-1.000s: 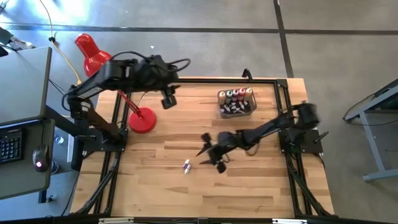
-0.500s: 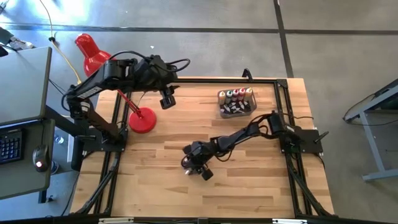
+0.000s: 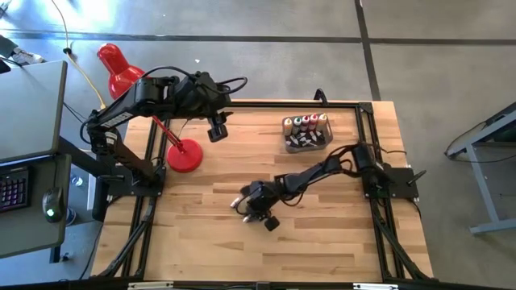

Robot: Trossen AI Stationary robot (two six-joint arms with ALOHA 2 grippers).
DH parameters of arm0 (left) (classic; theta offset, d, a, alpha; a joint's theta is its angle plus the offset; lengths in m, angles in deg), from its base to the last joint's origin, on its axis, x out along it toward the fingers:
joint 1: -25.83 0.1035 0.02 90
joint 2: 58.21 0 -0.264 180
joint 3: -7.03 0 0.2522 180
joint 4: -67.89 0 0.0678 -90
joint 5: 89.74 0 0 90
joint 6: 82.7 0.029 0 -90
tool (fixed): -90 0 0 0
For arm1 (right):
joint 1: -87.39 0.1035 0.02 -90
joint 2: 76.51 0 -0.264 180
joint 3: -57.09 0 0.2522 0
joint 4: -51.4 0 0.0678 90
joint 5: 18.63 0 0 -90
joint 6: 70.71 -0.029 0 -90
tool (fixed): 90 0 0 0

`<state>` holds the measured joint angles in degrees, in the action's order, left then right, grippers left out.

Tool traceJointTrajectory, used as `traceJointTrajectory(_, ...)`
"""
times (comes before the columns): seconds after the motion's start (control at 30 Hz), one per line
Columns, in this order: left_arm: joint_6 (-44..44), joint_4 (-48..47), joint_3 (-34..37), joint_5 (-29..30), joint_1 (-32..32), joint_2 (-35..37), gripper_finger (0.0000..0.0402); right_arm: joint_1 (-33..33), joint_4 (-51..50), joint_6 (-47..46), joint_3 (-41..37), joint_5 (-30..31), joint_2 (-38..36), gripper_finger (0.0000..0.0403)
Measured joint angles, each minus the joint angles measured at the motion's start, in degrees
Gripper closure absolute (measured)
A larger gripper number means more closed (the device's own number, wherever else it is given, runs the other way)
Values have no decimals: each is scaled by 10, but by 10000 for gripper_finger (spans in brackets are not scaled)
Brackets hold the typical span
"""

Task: Pick & Place food coloring
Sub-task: Put the small pink food coloring bottle into the bin

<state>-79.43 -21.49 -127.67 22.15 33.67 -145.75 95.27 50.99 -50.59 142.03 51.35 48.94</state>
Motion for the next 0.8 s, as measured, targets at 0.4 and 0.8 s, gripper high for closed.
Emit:
traceJointTrajectory(0.4,29,10,0,13,0,0,248,-41,-432,22,-1,411,-272,320)
traceJointTrajectory(0.8,25,14,-1,38,0,-5,248,-261,-383,-157,-203,425,-474,321)
